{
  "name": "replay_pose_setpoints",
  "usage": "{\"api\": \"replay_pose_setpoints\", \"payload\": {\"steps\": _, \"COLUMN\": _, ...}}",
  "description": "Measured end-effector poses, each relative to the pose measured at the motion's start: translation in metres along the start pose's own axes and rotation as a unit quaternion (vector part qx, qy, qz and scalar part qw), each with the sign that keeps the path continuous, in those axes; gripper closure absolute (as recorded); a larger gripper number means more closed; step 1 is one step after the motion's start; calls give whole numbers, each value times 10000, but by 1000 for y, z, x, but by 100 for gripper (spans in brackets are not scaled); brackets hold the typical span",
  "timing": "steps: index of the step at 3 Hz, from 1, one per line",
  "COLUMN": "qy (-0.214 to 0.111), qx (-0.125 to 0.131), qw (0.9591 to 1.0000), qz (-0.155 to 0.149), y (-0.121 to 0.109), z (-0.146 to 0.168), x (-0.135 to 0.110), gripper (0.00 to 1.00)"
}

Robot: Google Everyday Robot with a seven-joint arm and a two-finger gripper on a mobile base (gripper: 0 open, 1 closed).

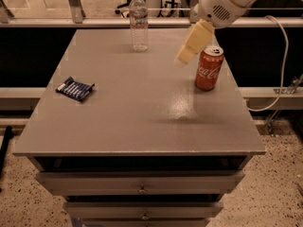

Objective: Pick water bottle

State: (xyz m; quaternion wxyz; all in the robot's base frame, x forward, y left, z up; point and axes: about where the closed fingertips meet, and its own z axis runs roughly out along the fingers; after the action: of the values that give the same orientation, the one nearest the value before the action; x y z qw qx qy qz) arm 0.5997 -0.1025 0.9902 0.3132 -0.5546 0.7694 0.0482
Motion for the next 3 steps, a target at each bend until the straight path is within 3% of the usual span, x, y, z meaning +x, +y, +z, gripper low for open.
{"api": "replay_pose_setpoints", "payload": {"steps": 1, "qy": -624, "qx": 182, "qw": 9971, "qz": 390, "y": -35, "z": 34, "x": -36, "gripper": 0}}
{"api": "replay_pose_setpoints", "payload": {"steps": 2, "qy": -1292, "qx": 346, "qw": 9889, "qz": 640, "y": -76, "z": 71, "x": -75, "gripper": 0}}
{"api": "replay_pose_setpoints", "payload": {"steps": 3, "qy": -1816, "qx": 479, "qw": 9779, "qz": 918, "y": -109, "z": 106, "x": -102, "gripper": 0}}
